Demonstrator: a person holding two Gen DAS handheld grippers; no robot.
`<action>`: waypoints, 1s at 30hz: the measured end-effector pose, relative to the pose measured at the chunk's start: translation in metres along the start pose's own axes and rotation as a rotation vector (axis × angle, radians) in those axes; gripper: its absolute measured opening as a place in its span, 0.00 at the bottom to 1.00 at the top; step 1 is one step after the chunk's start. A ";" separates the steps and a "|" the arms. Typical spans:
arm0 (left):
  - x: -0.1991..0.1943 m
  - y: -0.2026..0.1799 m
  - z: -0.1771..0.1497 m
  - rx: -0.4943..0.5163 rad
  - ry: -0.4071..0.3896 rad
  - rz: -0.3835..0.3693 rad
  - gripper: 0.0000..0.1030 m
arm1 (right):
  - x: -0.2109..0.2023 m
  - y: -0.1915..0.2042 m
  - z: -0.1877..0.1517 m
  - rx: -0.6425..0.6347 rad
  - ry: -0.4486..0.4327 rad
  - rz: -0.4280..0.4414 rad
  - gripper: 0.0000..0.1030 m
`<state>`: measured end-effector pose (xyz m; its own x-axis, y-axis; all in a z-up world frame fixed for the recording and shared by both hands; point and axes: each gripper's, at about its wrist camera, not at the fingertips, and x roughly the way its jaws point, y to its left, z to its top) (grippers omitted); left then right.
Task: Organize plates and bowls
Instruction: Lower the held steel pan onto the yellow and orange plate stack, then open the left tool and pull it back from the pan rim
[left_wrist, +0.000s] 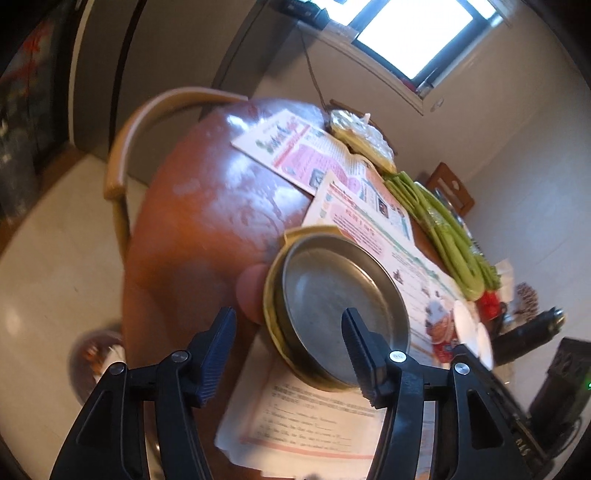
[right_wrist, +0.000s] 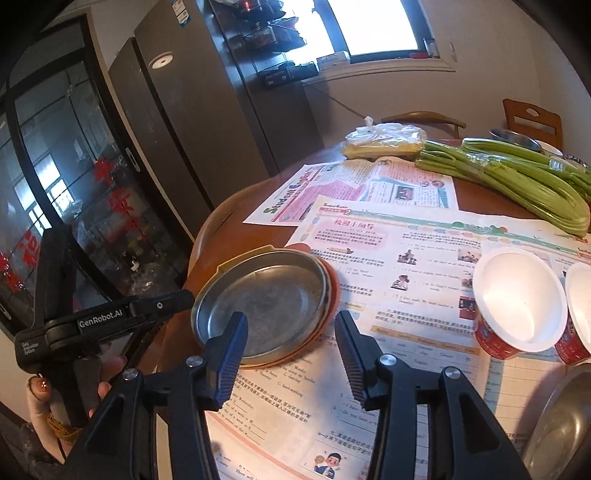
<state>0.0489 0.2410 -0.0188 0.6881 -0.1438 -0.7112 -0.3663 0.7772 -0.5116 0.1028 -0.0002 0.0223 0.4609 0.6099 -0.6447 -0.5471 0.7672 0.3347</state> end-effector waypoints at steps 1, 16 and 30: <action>0.004 0.000 -0.001 -0.005 0.009 -0.003 0.59 | 0.001 -0.002 -0.001 0.008 0.008 0.007 0.49; 0.049 -0.029 -0.001 0.103 0.053 0.104 0.59 | 0.037 -0.009 -0.012 0.063 0.098 0.034 0.49; 0.075 -0.066 0.001 0.171 0.083 0.107 0.60 | 0.047 -0.023 -0.010 0.069 0.094 0.019 0.49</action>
<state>0.1249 0.1799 -0.0379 0.5947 -0.0989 -0.7978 -0.3181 0.8825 -0.3465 0.1301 0.0085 -0.0225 0.3812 0.6057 -0.6984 -0.5045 0.7693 0.3919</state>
